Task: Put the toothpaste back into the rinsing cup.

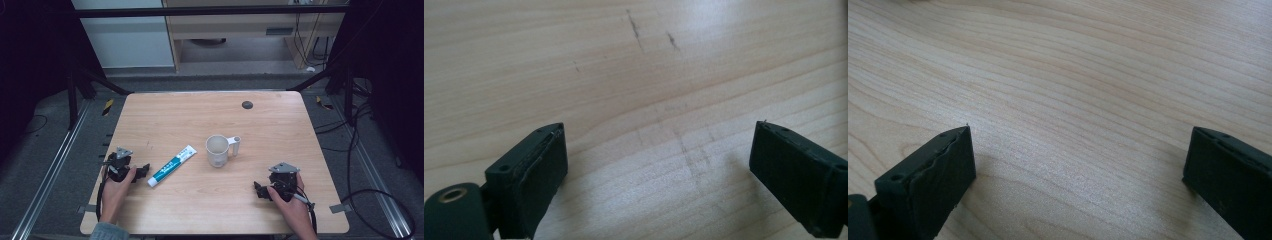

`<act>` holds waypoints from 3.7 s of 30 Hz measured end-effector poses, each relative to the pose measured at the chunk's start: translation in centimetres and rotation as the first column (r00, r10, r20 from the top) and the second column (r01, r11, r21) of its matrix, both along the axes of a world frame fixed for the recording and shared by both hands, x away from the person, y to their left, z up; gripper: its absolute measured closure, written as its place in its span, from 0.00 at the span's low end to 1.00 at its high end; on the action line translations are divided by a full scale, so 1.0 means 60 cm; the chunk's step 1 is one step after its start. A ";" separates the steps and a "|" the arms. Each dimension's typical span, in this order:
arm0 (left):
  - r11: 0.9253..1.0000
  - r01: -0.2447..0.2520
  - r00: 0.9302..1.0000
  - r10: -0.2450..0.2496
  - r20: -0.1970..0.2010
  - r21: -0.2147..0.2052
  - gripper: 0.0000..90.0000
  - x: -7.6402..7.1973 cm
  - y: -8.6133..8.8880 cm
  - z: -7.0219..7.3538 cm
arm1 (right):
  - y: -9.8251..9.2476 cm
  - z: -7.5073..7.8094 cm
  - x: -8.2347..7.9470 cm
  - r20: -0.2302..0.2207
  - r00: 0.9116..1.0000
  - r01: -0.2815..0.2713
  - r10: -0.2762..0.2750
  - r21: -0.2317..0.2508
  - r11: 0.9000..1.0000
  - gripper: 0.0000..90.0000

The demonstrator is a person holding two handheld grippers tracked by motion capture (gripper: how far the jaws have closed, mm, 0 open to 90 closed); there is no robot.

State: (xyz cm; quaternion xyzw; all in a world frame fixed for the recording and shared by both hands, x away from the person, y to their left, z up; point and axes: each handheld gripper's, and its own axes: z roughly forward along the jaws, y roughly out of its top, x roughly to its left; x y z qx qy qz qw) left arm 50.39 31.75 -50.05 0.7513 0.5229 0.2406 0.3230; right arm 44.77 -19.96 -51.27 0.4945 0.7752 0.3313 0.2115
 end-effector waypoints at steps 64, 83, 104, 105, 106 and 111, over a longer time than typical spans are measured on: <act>0.926 0.346 0.936 -0.330 -0.122 0.149 0.06 -0.026 -0.160 0.110 | 0.000 0.000 0.001 -0.004 1.000 -0.008 0.008 0.006 1.000 0.00; 0.885 0.410 0.906 -0.367 -0.211 0.220 0.08 0.000 -0.196 0.125 | -0.001 0.000 0.002 -0.005 1.000 -0.010 0.010 0.006 1.000 0.00; 0.853 0.436 0.888 -0.355 -0.292 0.286 0.11 0.033 -0.234 0.127 | 0.000 0.000 0.002 -0.005 1.000 -0.007 0.007 0.007 1.000 0.00; 0.853 0.436 0.888 -0.355 -0.292 0.286 0.11 0.033 -0.234 0.127 | 0.000 0.000 0.002 -0.005 1.000 -0.007 0.007 0.007 1.000 0.00; 0.854 0.436 0.887 -0.355 -0.294 0.285 0.12 0.036 -0.236 0.128 | 0.000 0.000 0.002 -0.005 1.000 -0.007 0.007 0.007 1.000 0.00; 0.868 0.426 0.887 -0.345 -0.308 0.254 0.14 0.051 -0.242 0.128 | 0.000 0.000 0.002 -0.005 1.000 -0.008 0.008 0.007 1.000 0.00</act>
